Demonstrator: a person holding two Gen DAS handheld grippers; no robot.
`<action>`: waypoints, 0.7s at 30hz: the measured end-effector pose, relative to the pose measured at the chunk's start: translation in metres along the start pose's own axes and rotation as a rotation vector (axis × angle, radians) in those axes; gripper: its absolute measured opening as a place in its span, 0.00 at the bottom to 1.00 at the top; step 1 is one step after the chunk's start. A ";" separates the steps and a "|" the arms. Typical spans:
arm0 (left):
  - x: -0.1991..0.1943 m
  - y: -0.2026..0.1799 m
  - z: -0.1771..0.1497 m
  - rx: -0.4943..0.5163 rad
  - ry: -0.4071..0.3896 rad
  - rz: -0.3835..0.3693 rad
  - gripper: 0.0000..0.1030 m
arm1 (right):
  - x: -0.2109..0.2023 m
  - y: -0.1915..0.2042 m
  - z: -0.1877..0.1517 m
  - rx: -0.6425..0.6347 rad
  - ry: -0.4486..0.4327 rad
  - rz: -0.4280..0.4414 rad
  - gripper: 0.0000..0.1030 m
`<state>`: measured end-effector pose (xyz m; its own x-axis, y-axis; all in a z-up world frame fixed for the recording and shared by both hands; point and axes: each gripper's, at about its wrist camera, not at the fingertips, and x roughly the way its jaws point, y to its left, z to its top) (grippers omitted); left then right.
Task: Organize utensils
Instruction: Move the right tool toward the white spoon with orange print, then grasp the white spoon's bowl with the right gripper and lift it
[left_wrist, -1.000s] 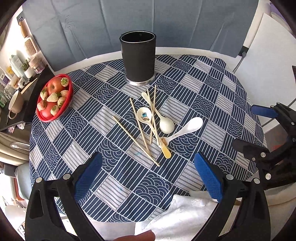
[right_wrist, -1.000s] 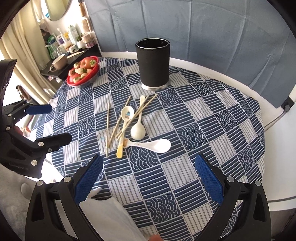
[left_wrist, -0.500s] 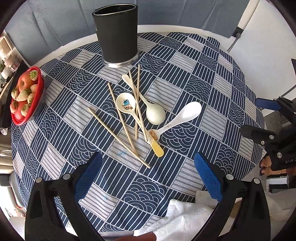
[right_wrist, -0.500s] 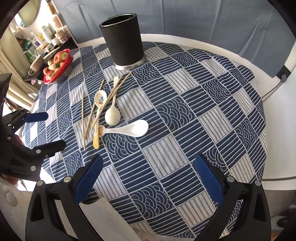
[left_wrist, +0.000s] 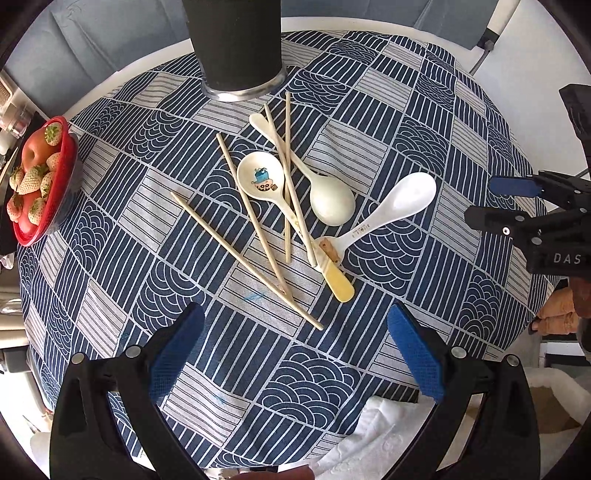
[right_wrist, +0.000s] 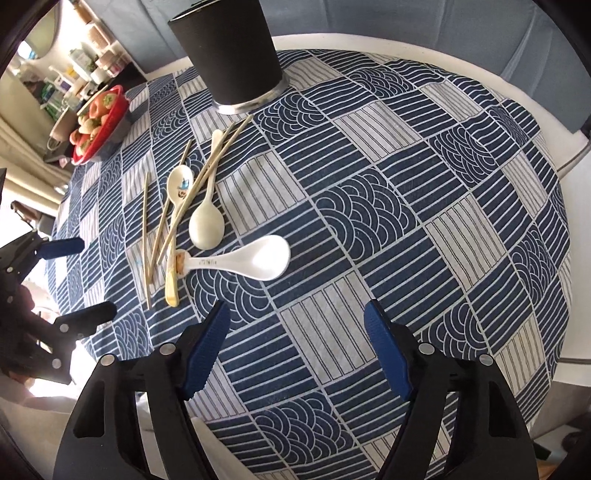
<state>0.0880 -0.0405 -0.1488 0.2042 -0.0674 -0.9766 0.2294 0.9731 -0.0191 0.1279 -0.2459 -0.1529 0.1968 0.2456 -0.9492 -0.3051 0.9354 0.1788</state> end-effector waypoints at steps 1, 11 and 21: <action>0.002 0.001 0.000 -0.002 0.003 0.004 0.94 | 0.004 -0.001 0.002 0.001 0.003 0.009 0.60; 0.011 0.004 0.001 0.006 0.020 0.022 0.94 | 0.047 0.001 0.018 -0.033 0.033 0.053 0.33; 0.023 0.000 0.005 0.014 0.018 -0.044 0.94 | 0.042 0.013 0.024 -0.061 -0.012 0.073 0.08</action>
<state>0.0972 -0.0427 -0.1700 0.1767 -0.1057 -0.9786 0.2510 0.9662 -0.0591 0.1548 -0.2172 -0.1844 0.1828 0.3161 -0.9310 -0.3751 0.8977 0.2312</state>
